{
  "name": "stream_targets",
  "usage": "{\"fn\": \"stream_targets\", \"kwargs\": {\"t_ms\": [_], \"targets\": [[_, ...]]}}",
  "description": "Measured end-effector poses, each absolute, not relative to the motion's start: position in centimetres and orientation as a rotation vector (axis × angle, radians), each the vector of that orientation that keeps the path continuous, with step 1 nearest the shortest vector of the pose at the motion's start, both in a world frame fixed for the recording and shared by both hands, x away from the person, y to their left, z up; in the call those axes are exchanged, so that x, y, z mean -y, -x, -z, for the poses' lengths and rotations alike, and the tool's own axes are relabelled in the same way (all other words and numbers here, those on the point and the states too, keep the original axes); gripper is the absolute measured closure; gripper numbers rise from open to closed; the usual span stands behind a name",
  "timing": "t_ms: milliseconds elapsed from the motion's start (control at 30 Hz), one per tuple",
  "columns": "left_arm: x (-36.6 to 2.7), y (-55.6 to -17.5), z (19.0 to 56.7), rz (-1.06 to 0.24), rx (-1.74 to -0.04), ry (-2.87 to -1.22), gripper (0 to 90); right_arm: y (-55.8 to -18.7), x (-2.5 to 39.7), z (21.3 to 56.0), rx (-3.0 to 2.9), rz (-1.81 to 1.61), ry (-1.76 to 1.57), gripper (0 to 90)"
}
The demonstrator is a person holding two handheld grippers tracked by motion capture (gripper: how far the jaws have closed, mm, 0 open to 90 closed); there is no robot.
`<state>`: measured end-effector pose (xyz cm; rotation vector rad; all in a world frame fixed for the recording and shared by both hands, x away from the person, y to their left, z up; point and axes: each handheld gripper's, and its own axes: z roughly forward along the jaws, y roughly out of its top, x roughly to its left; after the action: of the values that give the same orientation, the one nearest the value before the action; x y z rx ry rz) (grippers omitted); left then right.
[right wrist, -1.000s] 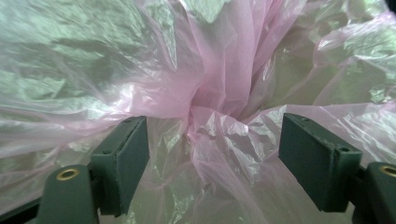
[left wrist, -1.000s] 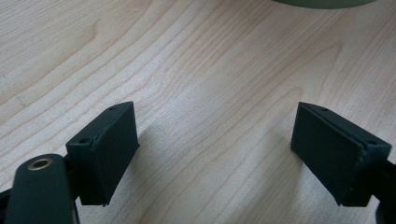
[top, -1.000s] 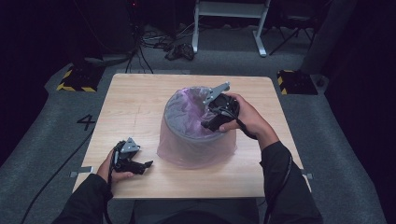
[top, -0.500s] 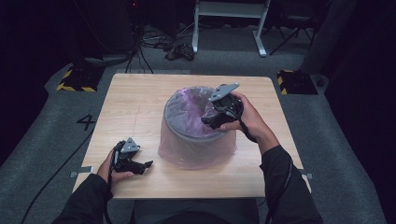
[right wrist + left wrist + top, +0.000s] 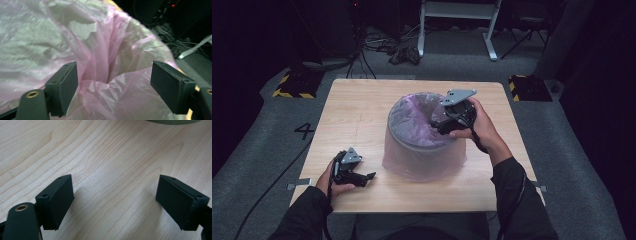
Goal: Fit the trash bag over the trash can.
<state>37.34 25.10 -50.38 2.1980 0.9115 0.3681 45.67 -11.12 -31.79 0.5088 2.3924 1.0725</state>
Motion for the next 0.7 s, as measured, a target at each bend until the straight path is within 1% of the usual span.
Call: {"fn": "stream_targets", "kwargs": {"t_ms": [700], "targets": [[-25.1,-37.3,50.4,-0.368,-0.912,-2.198,14.6,-44.8,12.4,30.9,-2.364,-1.095,-0.499,21.4]]}}
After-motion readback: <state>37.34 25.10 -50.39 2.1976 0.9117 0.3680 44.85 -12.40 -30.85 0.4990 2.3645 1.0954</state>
